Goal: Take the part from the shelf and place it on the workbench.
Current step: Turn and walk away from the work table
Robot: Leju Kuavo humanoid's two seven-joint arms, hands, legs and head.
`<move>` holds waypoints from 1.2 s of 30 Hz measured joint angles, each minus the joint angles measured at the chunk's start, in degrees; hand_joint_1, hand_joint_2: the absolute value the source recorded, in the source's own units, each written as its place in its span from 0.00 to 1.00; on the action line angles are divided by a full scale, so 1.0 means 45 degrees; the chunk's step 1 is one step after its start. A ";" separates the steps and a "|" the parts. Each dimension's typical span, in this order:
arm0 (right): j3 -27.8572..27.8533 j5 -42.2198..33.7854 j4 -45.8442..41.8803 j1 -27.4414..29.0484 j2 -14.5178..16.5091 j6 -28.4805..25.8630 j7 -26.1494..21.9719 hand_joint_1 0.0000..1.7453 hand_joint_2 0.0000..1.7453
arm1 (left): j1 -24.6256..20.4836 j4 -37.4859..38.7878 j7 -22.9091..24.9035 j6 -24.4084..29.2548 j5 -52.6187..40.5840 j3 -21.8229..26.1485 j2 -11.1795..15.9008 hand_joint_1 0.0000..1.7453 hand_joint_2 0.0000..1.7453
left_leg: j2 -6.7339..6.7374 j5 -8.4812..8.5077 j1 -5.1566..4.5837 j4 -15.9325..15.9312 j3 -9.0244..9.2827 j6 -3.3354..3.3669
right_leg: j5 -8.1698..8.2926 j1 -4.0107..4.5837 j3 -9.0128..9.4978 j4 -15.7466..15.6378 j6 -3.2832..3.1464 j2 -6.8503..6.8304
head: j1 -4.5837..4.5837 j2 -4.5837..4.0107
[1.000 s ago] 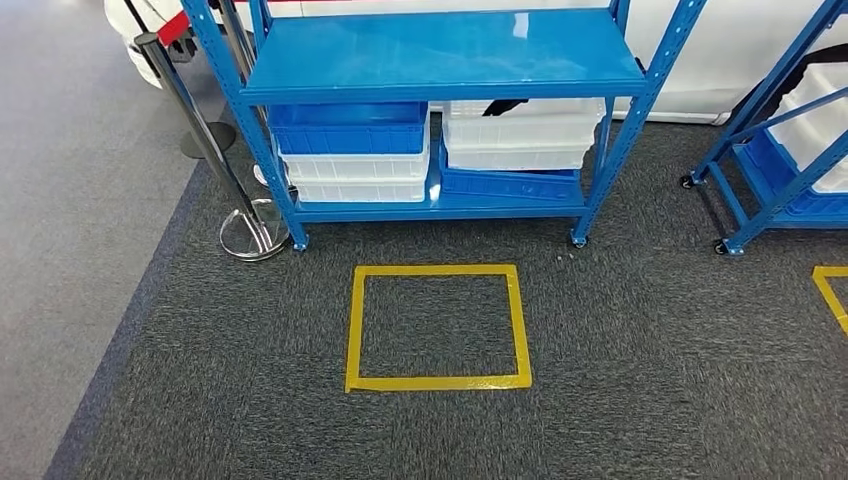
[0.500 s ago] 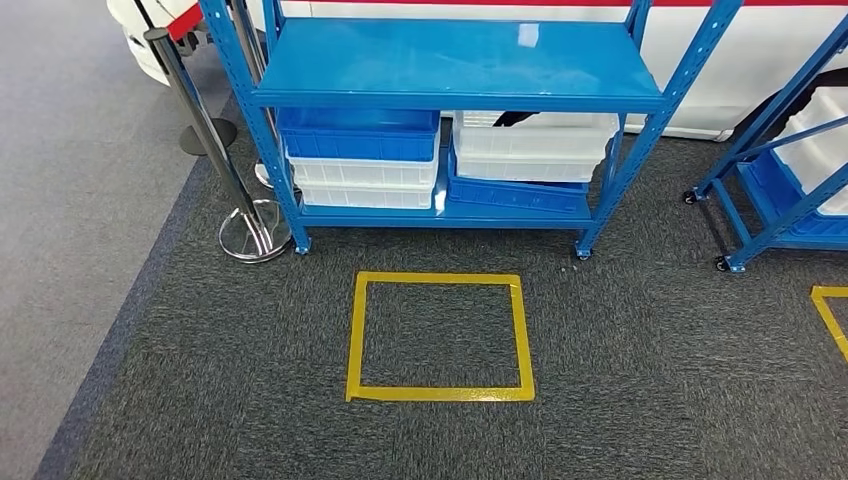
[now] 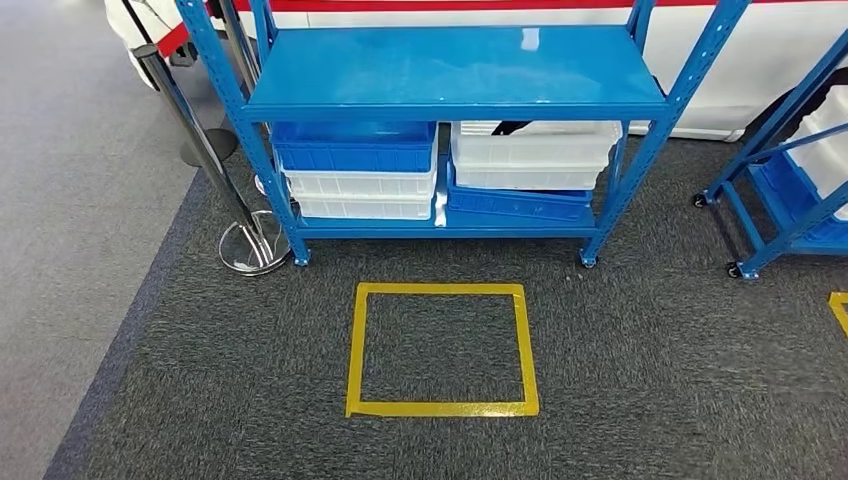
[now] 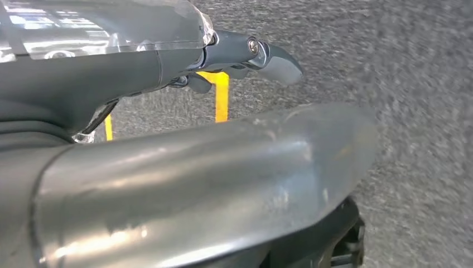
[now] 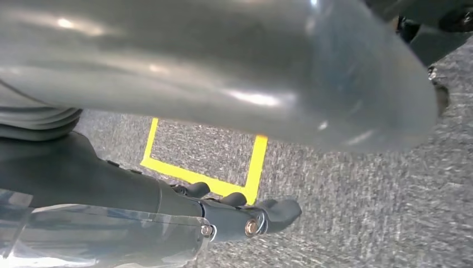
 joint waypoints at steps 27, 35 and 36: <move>-0.0413 -0.0225 0.0000 -0.0124 0.0055 -0.0108 0.0401 0.00 0.00 | 0.0155 -0.0006 0.0112 -0.0016 -0.0102 0.0028 -0.0051 0.00 0.00 | 0.0341 -0.0142 -0.0135 -0.1233 0.1708 0.0317 | 0.0627 0.0228 -0.1214 0.0542 0.0131 -0.0418 | 0.0145 0.0000; -0.0596 -0.0382 0.0000 -0.0132 0.0146 -0.0282 0.0451 0.00 0.25 | 0.0128 -0.0010 0.0157 -0.0018 -0.0136 0.0029 -0.0046 0.00 0.00 | 0.0182 -0.1626 0.0083 0.2178 -0.0900 -0.0084 | -0.0259 0.0111 0.0087 0.0304 -0.0152 0.0246 | 0.0108 0.0000; -0.0605 -0.0351 0.0000 -0.0110 0.0154 -0.0351 0.0452 0.00 0.25 | 0.0144 -0.0010 0.0159 -0.0017 -0.0136 0.0033 -0.0047 0.00 0.00 | 0.0182 -0.1392 0.0092 0.1753 -0.1024 -0.0075 | -0.0425 0.0105 0.0310 0.0304 -0.0127 0.0296 | 0.0106 0.0000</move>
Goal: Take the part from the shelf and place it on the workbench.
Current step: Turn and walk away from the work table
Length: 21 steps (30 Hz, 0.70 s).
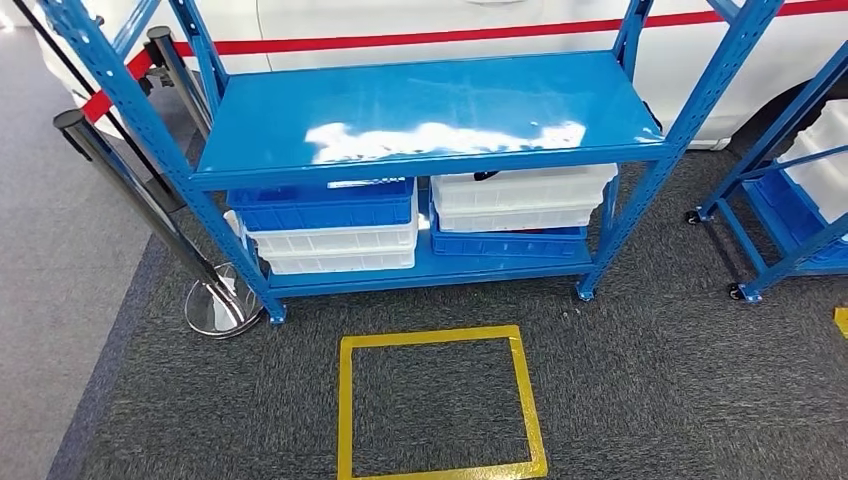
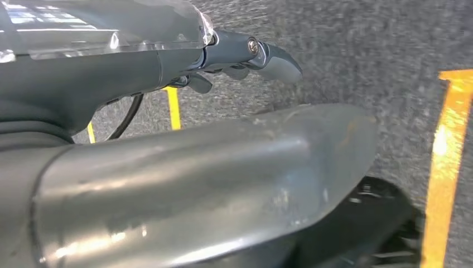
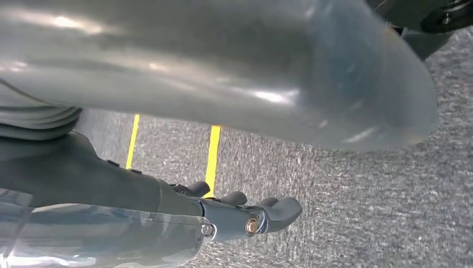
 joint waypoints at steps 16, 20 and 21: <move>-0.0136 0.0054 0.0000 -0.0057 0.0077 -0.0324 0.0024 0.00 0.00 | 0.0035 -0.0024 0.0040 0.0017 -0.0073 0.0052 -0.0023 0.00 0.00 | -0.0194 0.1587 -0.0090 -0.2803 0.1891 0.0733 | -0.0788 -0.0067 -0.2057 0.2292 0.0721 -0.0183 | 0.0154 -0.0001; -0.0162 0.0084 -0.0005 0.0012 0.0071 -0.0317 0.0021 0.00 0.00 | 0.0023 -0.0027 0.0053 0.0017 -0.0078 0.0067 -0.0040 0.00 0.00 | -0.0157 0.1072 -0.0133 -0.2946 0.2429 0.0491 | 0.1276 0.0098 -0.2053 0.0492 0.0399 -0.0283 | 0.0119 0.0000; -0.0163 0.0090 -0.0004 -0.0011 0.0072 -0.0304 0.0018 0.00 0.00 | -0.0001 -0.0028 0.0060 0.0017 -0.0081 0.0069 -0.0040 0.00 0.00 | -0.0149 0.1082 -0.0139 -0.3006 0.2522 0.0414 | 0.1158 0.0118 -0.1962 0.0401 0.0332 -0.0257 | 0.0104 0.0000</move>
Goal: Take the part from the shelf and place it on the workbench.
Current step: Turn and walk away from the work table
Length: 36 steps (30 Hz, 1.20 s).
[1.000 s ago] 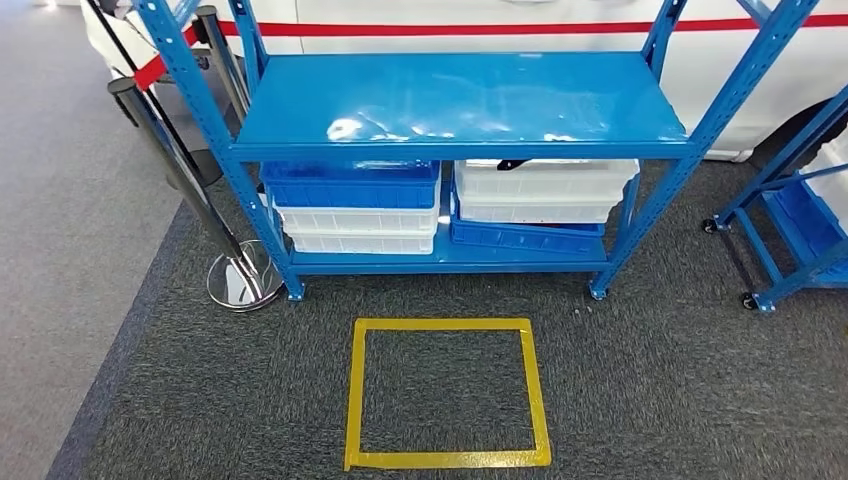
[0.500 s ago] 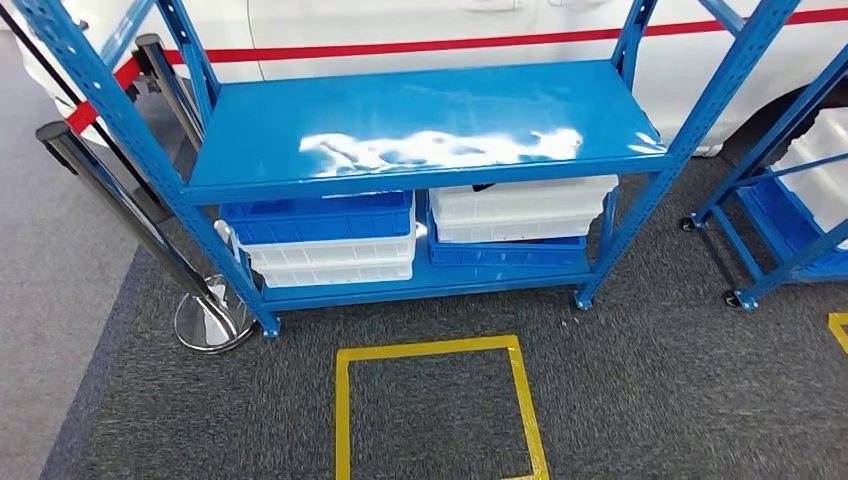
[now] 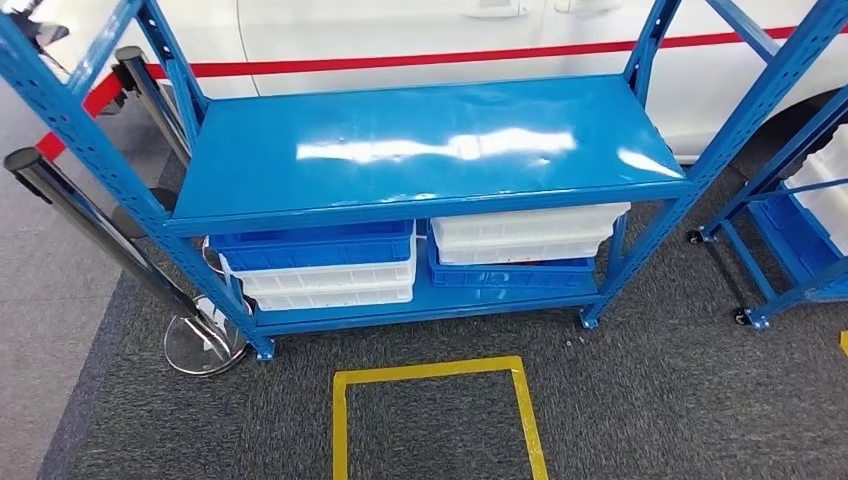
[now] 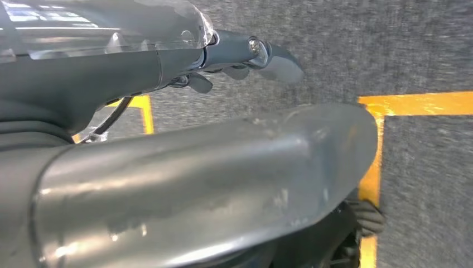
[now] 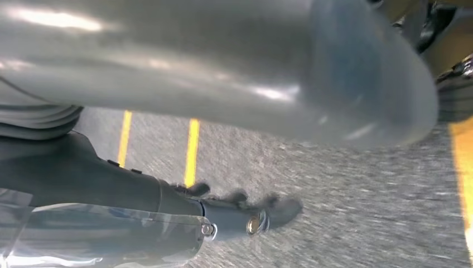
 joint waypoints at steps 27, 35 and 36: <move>-0.0101 0.0215 -0.0006 -0.0084 0.0056 0.0139 -0.0096 0.00 0.00 | -0.0053 -0.0050 -0.0209 0.0197 -0.0155 0.0033 -0.0004 0.00 0.00 | -0.0018 0.1553 0.0094 0.0123 -0.1730 0.0216 | -0.1034 -0.0296 0.1152 0.0422 0.0502 0.0033 | 0.0061 0.0001; -0.0102 0.0230 -0.0006 -0.0119 0.0069 0.0142 -0.0156 0.00 0.50 | -0.0075 -0.0055 -0.0223 0.0199 -0.0186 0.0033 0.0000 0.00 0.00 | -0.0007 0.0443 0.0129 0.1611 -0.2237 -0.0343 | -0.0691 -0.0260 0.1461 -0.0558 -0.0140 0.0012 | -0.0068 -0.0001; -0.0102 0.0228 -0.0006 -0.0117 0.0069 0.0140 -0.0166 0.00 0.75 | -0.0070 -0.0055 -0.0223 0.0199 -0.0186 0.0033 0.0000 0.00 0.00 | -0.0007 -0.0005 0.0134 0.2476 -0.2629 -0.0378 | -0.0697 -0.0241 0.1453 -0.0557 -0.0180 0.0003 | -0.0097 -0.0002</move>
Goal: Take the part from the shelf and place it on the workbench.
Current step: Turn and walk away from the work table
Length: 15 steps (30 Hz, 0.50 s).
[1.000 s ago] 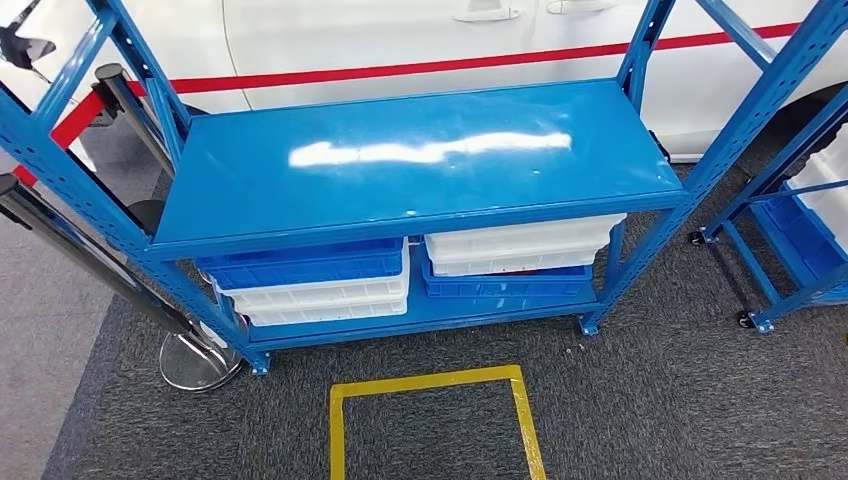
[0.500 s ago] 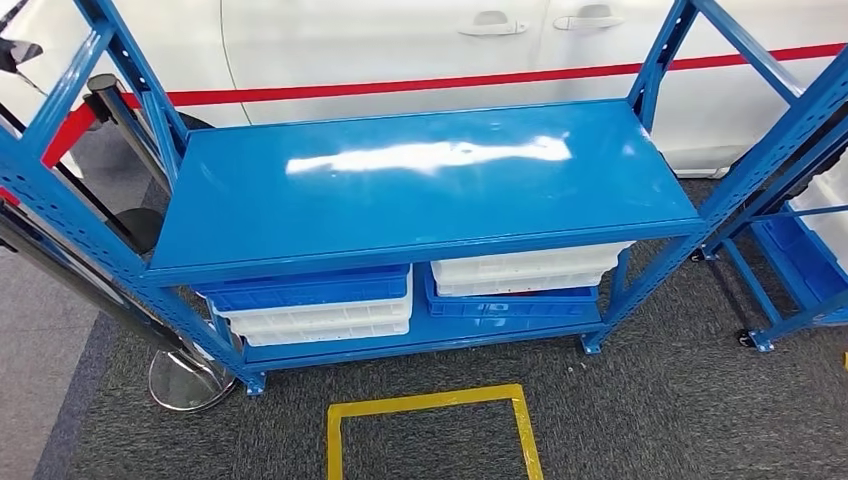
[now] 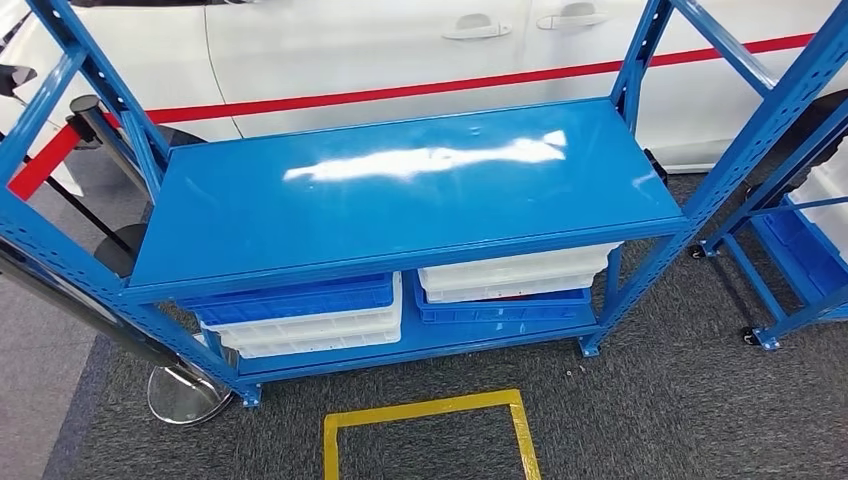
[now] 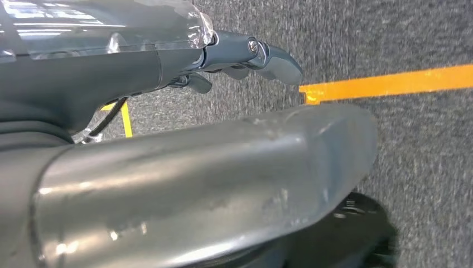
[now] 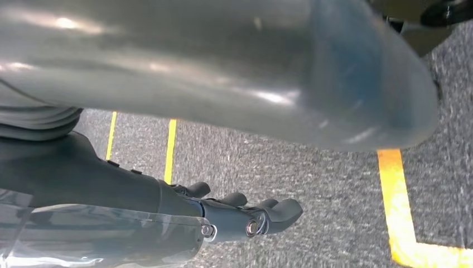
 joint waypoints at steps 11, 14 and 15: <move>-0.0111 -0.0104 -0.0009 -0.0017 0.0010 -0.0069 -0.0175 0.00 0.00 | -0.0019 -0.0001 0.0225 0.0465 -0.0021 0.0029 -0.0016 0.00 0.50 | -0.0069 0.1302 0.0097 -0.2392 0.1181 -0.0032 | -0.0170 0.0158 0.0154 0.0110 0.0115 0.0080 | -0.0018 0.0001; -0.0156 -0.0102 -0.0006 -0.0019 0.0013 -0.0044 -0.0164 0.00 0.00 | -0.0028 -0.0012 0.0276 0.0712 -0.0052 0.0043 -0.0015 0.00 1.00 | -0.0070 0.1308 0.0023 -0.2386 0.1180 0.0036 | -0.0155 0.0116 0.0169 0.0083 0.0176 0.0082 | -0.0022 0.0000; -0.0170 -0.0100 -0.0006 -0.0020 0.0015 -0.0026 -0.0157 0.00 0.25 | -0.0036 -0.0017 0.0283 0.0778 -0.0066 0.0044 -0.0015 0.00 1.00 | -0.0070 0.1306 0.0006 -0.2385 0.1180 0.0057 | -0.0150 0.0107 0.0174 0.0073 0.0191 0.0083 | -0.0022 0.0000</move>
